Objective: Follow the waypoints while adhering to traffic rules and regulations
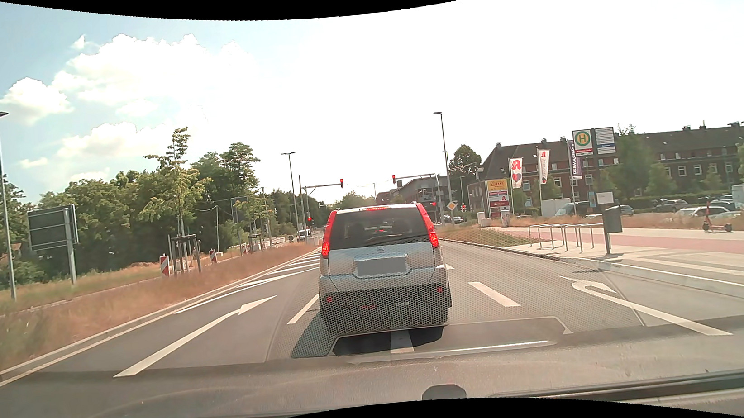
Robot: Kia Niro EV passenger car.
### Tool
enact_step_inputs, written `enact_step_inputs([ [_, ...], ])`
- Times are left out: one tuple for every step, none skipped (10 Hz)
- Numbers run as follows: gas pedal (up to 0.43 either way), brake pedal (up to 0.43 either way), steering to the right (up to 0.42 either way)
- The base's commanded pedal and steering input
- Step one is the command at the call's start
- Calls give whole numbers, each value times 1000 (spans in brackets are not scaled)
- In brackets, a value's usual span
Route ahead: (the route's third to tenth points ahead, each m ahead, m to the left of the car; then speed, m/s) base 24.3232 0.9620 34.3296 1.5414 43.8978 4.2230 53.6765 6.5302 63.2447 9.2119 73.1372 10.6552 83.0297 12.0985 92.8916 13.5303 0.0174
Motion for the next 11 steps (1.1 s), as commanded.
enact_step_inputs([
  [0,262,-15],
  [0,262,-14],
  [0,262,-14],
  [0,256,-15],
  [0,256,-14],
  [0,256,-15],
  [0,262,-15],
  [0,262,-15],
  [0,262,-14],
  [0,262,-14],
  [0,256,-15],
])
